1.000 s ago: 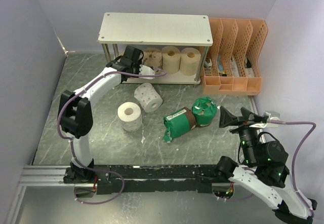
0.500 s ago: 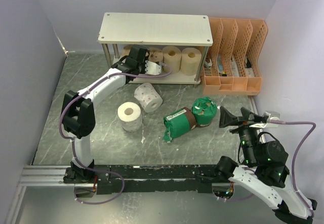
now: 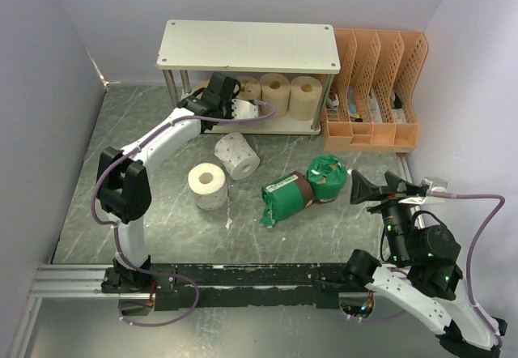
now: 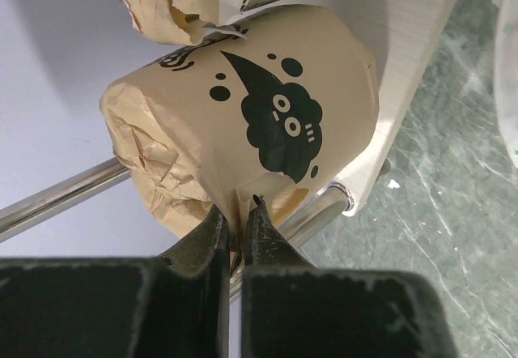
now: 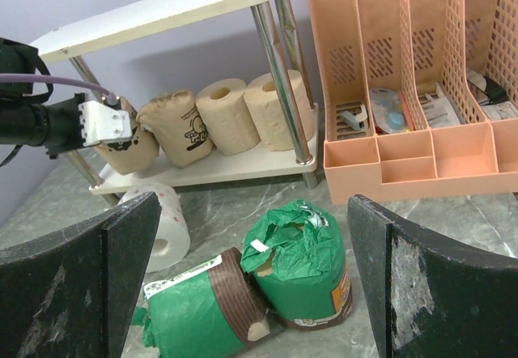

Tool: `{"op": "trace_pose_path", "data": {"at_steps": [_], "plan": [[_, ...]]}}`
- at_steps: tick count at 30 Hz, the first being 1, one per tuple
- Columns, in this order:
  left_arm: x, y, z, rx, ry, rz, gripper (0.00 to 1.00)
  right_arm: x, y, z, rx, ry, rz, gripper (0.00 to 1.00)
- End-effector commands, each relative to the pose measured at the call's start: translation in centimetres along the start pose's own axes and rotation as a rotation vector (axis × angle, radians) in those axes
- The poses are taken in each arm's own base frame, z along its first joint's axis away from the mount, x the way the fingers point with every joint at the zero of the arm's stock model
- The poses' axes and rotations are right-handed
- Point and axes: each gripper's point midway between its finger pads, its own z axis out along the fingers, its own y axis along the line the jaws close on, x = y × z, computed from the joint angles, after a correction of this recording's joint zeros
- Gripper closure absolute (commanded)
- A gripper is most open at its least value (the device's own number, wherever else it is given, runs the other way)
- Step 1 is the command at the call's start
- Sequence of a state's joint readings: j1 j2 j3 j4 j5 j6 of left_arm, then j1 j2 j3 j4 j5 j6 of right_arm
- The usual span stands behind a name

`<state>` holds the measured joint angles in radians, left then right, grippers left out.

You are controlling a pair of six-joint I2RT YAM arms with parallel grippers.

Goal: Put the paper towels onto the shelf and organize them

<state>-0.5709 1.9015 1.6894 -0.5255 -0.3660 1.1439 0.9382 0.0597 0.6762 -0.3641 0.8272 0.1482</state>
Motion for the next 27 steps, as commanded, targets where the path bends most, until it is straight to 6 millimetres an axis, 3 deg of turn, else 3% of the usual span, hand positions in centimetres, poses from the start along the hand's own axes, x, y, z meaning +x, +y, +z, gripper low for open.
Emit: {"op": "trace_pose_path", "data": {"at_steps": [1,9,13,21,27], "plan": [[-1.6,3.2,-4.6,-0.039,-0.119,-0.061,0.93,0.2,0.1,0.2,0.005,0.003,-0.010,0.00],[-2.3,2.4,-9.4,0.056,-0.251,-0.081,0.93,0.3,0.1,0.2,0.003,0.005,-0.011,0.00],[-3.1,1.7,-13.4,0.145,-0.410,-0.130,0.93,0.2,0.1,0.1,0.001,0.003,-0.009,0.00],[-2.7,-0.5,-20.8,0.638,-0.823,-0.456,0.93,0.2,0.0,0.1,0.008,0.004,-0.003,0.00],[-2.4,-3.0,-22.6,0.752,-0.937,-0.508,0.93,0.2,0.0,0.1,0.006,0.003,-0.005,0.00]]}}
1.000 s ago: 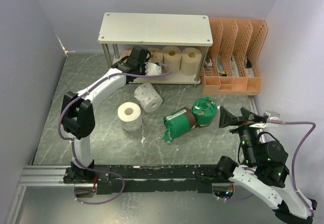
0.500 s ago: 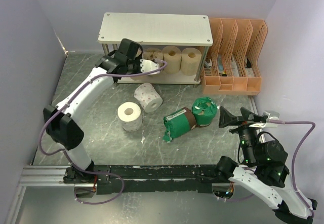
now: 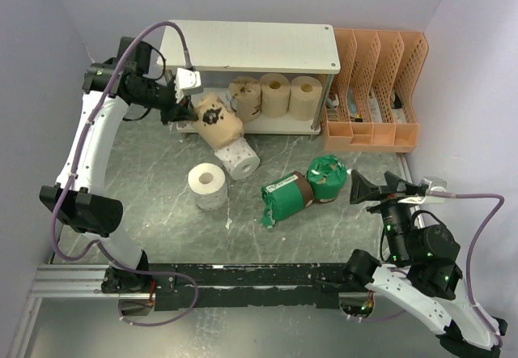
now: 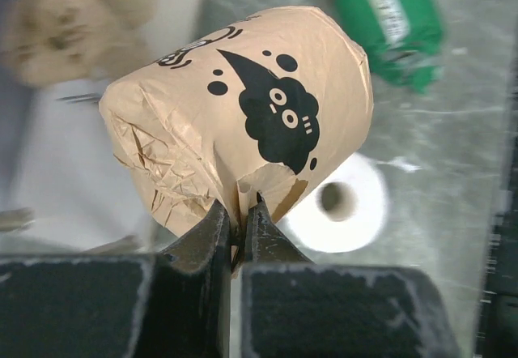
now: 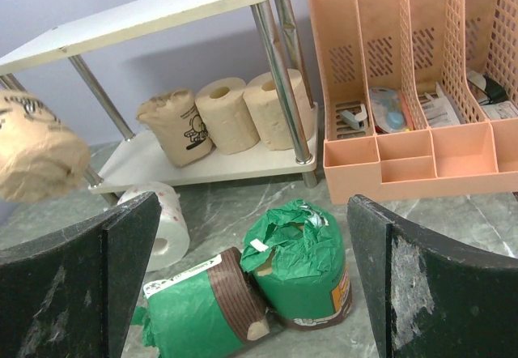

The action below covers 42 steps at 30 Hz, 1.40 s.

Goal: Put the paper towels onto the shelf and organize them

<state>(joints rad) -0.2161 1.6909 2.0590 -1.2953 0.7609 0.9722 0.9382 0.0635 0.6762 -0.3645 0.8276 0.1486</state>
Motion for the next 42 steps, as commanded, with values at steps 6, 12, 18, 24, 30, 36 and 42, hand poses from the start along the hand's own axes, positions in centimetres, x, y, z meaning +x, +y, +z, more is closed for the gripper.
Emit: {"op": "trace_pose_path", "data": {"at_steps": [6,12,18,24,30,36,42], "plan": [[-2.9,-7.7,0.6,0.322,-0.251,-0.203,0.93,0.1,-0.1,0.0,0.006,-0.002,0.000,0.00],[-3.3,-7.8,1.3,0.403,-0.299,-0.421,0.93,0.4,0.3,0.3,-0.004,0.008,-0.028,0.00],[-4.3,-5.8,1.5,0.291,-0.322,-0.634,0.06,3.1,6.5,4.6,-0.090,0.234,-0.290,0.00],[-4.1,-5.8,1.4,0.244,-0.308,-0.745,0.07,-2.3,15.4,10.7,-0.246,0.112,-0.396,0.00],[-3.6,-5.3,1.1,0.164,-0.281,-0.699,0.06,-2.0,18.1,12.5,-0.294,0.083,-0.441,0.00],[-1.6,-4.8,0.1,0.056,-0.159,-0.560,0.06,0.0,15.4,10.0,-0.288,0.118,-0.392,0.00],[0.7,-4.6,0.4,0.005,-0.067,-0.553,0.91,3.4,12.4,7.4,-0.270,0.225,-0.385,0.00]]}}
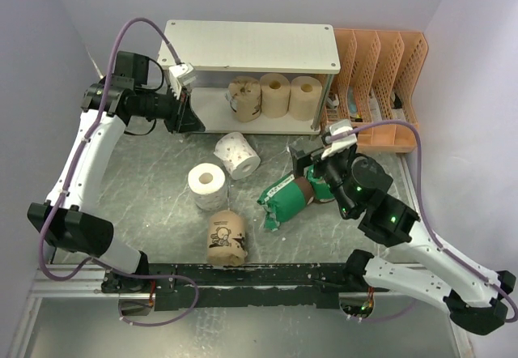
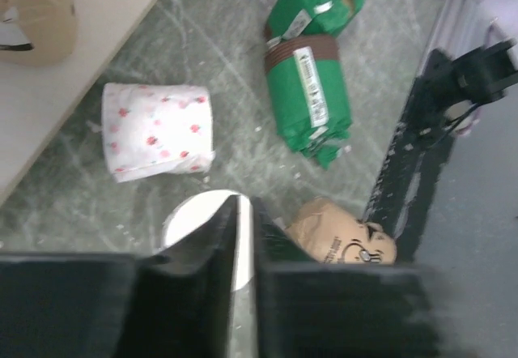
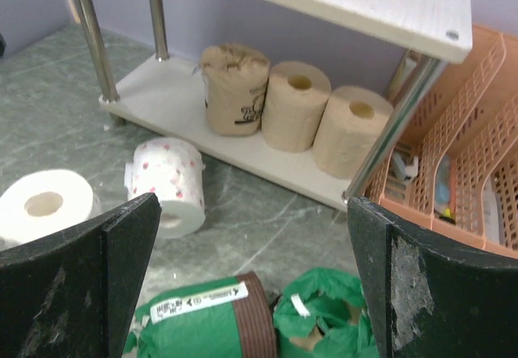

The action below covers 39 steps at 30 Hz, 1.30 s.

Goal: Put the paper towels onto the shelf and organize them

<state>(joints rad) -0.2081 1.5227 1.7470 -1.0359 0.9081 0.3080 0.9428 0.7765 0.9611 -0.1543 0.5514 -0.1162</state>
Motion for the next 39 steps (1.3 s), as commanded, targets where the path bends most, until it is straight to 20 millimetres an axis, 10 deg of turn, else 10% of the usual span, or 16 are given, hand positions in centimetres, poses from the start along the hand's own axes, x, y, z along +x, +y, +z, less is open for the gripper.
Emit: {"op": "trace_pose_path", "data": {"at_steps": [1,2,4,6,7,8,9,10,16,17,18,39], "plan": [[1.9,1.3,-0.6,-0.093,0.068,0.009,0.93,2.7,-0.7,-2.0,0.006,0.060,0.034,0.00],[1.9,1.1,-0.6,-0.084,0.062,0.014,0.90,2.8,-1.1,-2.5,0.013,0.055,0.045,0.00],[2.0,1.3,-0.7,-0.110,0.054,-0.020,0.01,2.6,-2.1,-3.5,0.037,0.036,0.066,0.00],[1.8,0.3,-0.6,-0.064,0.037,-0.004,0.17,2.7,-2.9,-4.1,0.060,0.028,0.076,0.00],[1.9,-0.4,-0.6,-0.021,0.036,0.032,0.83,2.8,-3.1,-4.4,0.069,0.028,0.078,0.00],[1.6,-0.4,-0.5,-0.023,0.026,0.013,0.88,2.9,-3.4,-4.6,0.076,0.028,0.082,0.00],[1.3,0.3,-0.5,-0.067,0.022,-0.036,0.34,3.0,-3.5,-4.8,0.080,0.028,0.083,0.00],[1.0,0.6,-0.6,-0.095,0.015,-0.077,0.04,3.2,-3.6,-4.9,0.083,0.031,0.082,0.00],[0.9,-0.3,-0.4,-0.042,0.005,-0.079,0.00,3.9,-4.2,-5.5,0.102,0.048,0.082,0.00],[1.1,-1.1,-0.3,0.015,0.005,-0.043,0.64,4.0,-4.3,-5.7,0.105,0.050,0.083,0.00],[1.2,-1.7,-0.4,0.042,0.015,-0.029,0.90,4.0,-4.5,-5.8,0.110,0.050,0.088,0.00],[0.0,-2.7,-1.1,0.028,-0.051,-0.012,0.93,6.5,-5.8,-7.8,0.155,0.054,0.132,0.00]]}}
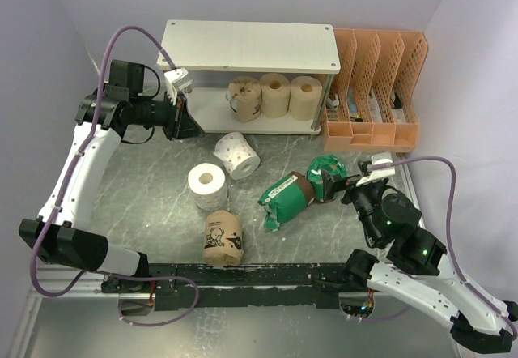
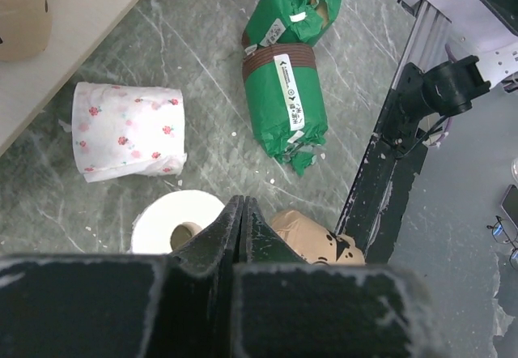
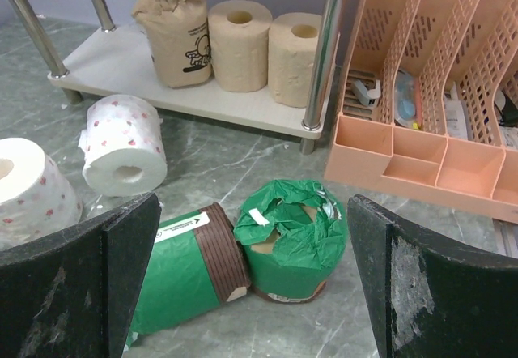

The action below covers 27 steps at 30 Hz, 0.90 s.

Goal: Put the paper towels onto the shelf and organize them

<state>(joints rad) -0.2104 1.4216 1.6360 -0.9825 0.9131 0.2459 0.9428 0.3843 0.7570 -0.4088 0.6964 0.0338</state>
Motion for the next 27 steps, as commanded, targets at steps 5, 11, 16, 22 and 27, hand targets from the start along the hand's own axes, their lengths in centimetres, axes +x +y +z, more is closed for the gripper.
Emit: {"op": "trace_pose_path", "data": {"at_steps": [5,11,16,22,27], "plan": [[-1.0,-0.5,-0.3,0.006,-0.015,-0.006,0.03,-0.1,-0.6,-0.5,0.018,-0.012,0.030,0.00],[-0.4,-0.8,-0.4,0.021,0.012,0.003,0.05,-0.1,-0.7,-0.6,0.016,-0.011,0.044,0.00],[6.4,-2.4,1.4,-0.022,0.368,0.287,0.05,-0.2,-0.9,-0.9,0.020,-0.019,0.066,0.00],[14.5,-9.9,4.1,0.298,0.616,0.293,0.05,0.0,-1.2,-1.2,0.023,-0.040,0.081,0.00],[15.5,-10.0,5.8,0.348,0.645,0.344,0.05,-0.1,-1.6,-1.5,0.030,-0.059,0.096,0.00]]}}
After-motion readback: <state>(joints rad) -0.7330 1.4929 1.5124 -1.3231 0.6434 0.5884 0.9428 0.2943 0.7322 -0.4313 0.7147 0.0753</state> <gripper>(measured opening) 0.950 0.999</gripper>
